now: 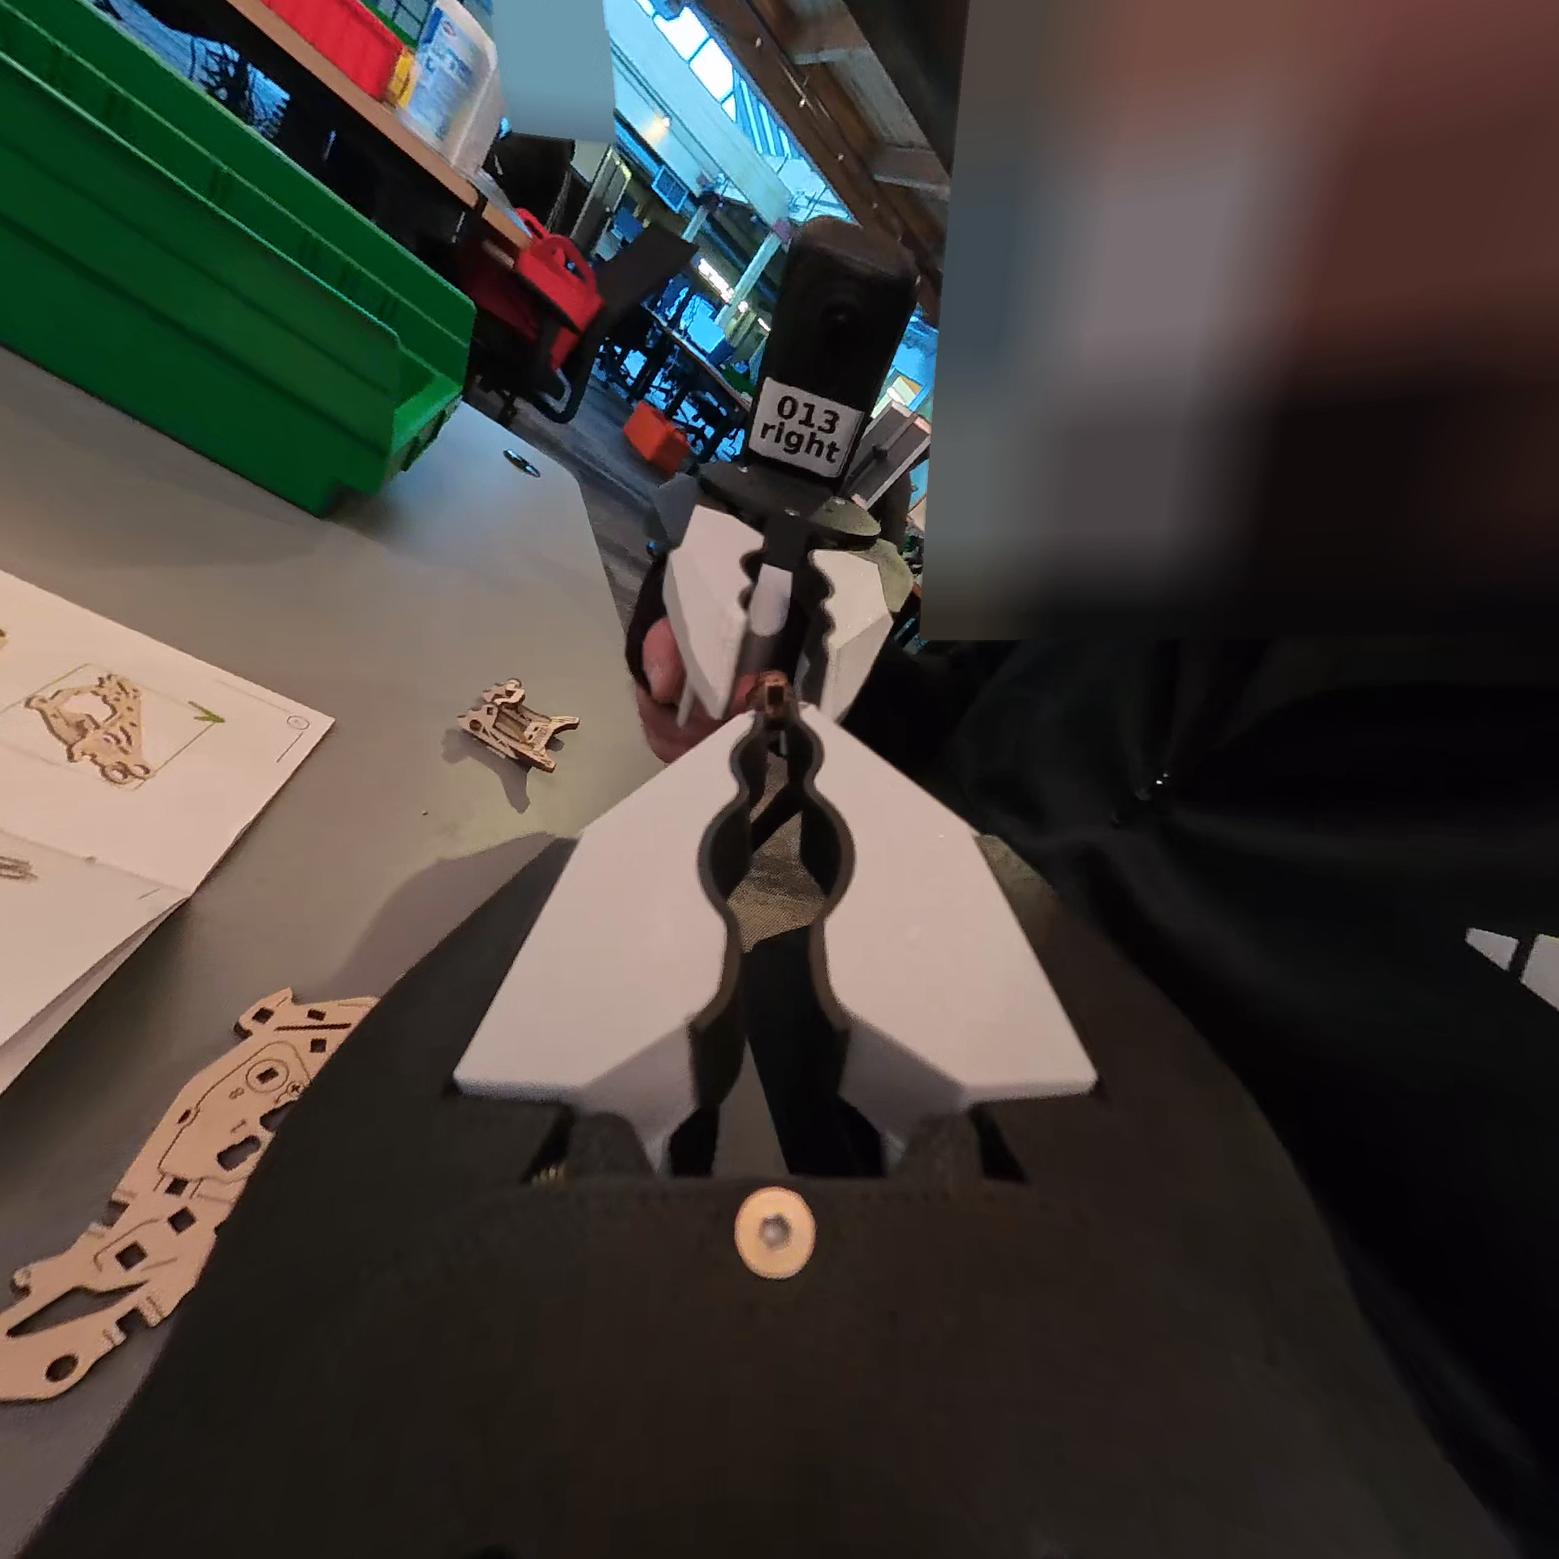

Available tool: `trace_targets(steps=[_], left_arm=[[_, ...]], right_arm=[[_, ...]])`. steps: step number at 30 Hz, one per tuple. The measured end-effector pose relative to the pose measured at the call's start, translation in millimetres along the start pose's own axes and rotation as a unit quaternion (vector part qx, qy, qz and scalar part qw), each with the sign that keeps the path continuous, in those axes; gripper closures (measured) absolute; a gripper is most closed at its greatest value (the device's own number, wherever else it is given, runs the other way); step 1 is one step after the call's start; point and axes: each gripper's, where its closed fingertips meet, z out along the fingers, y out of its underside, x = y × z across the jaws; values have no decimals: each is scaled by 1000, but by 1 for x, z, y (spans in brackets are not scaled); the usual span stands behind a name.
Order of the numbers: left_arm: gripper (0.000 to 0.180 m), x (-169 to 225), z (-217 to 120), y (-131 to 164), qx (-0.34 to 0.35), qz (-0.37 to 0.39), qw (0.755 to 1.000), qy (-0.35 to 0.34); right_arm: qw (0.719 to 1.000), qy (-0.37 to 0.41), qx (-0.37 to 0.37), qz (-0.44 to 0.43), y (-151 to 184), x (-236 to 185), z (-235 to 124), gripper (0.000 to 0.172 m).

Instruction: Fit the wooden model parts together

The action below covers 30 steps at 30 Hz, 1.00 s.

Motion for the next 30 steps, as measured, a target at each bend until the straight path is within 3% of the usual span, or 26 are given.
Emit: trace_targets(steps=[2, 11, 15, 18, 24, 30], left_arm=[[179, 1, 0, -1, 5, 0, 1000, 4], [173, -5, -1, -3, 17, -5, 1000, -2], [158, -14, -13, -8, 34, -9, 999, -32], [157, -35, -31, 1, -2, 11, 994, -112], [152, -90, -68, 42, -182, 102, 932, -295], [153, -112, -73, 63, -282, 183, 879, -338]], right_arm=[[1000, -6, 8, 7, -2, -2, 1, 160], [1000, 1, 14, 21, -3, 2, 1, 161], [999, 21, 13, 32, 0, 9, 1, 161], [998, 50, 0, 32, 6, 18, -1, 161], [991, 111, -27, 74, 26, 41, -4, 162], [980, 157, -100, 75, 53, 51, 7, 161]])
